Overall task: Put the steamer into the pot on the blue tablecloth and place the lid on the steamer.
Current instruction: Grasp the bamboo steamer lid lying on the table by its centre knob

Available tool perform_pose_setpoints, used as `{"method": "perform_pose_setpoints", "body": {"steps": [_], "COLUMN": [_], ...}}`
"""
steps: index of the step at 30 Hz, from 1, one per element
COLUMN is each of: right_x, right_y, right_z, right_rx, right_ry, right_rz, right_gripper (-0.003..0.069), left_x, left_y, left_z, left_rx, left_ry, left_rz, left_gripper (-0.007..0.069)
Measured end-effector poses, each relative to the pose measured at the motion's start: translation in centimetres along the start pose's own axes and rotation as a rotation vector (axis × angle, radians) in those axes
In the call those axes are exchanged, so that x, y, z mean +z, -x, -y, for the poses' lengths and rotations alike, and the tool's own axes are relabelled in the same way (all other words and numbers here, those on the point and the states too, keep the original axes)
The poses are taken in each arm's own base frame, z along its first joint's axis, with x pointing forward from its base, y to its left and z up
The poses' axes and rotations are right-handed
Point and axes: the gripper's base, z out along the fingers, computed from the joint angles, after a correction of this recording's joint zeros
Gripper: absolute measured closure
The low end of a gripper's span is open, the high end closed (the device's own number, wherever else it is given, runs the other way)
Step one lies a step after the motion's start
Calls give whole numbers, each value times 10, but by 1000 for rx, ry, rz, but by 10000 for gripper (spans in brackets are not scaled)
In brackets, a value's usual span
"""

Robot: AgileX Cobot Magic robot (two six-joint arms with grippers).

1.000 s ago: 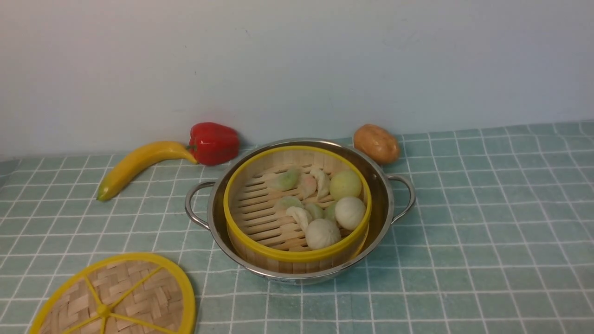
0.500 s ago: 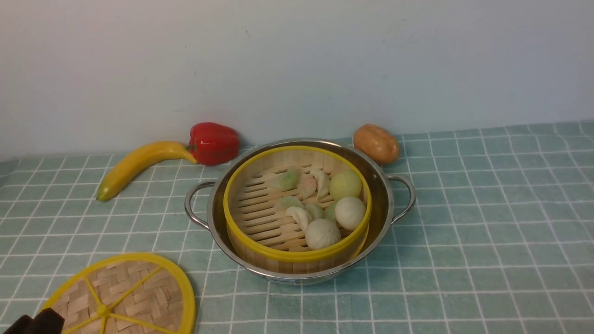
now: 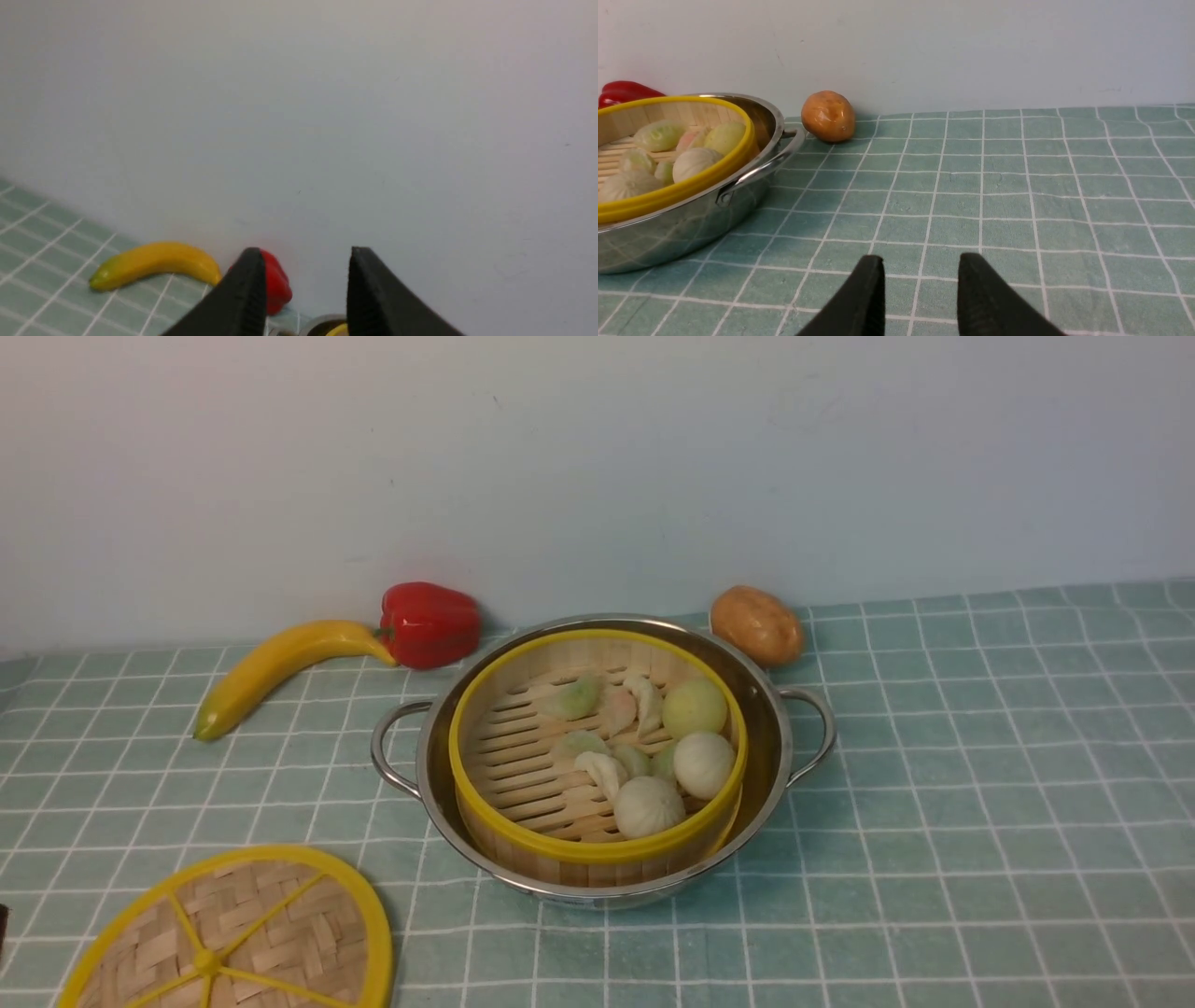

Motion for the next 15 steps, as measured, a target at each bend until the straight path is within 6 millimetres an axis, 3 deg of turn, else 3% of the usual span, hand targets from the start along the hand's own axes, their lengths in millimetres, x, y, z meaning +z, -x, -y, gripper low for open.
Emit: {"method": "perform_pose_setpoints", "body": {"steps": [6,11,14,15], "right_x": [0,0,0,0], "right_y": [0,0,0,0], "right_z": [0,0,0,0], "right_rx": [0,0,0,4], "right_ry": [0,0,0,0], "right_rz": [0,0,0,0], "right_gripper": [417,417,417,417], "left_x": [-3,12,21,28], "left_y": [51,71,76,79], "left_z": [38,54,52,49], "left_rx": [219,400,458,486], "left_ry": [-84,-40,36,108], "left_rz": [-54,-407,-619,-784], "left_gripper": [381,381,381,381]}}
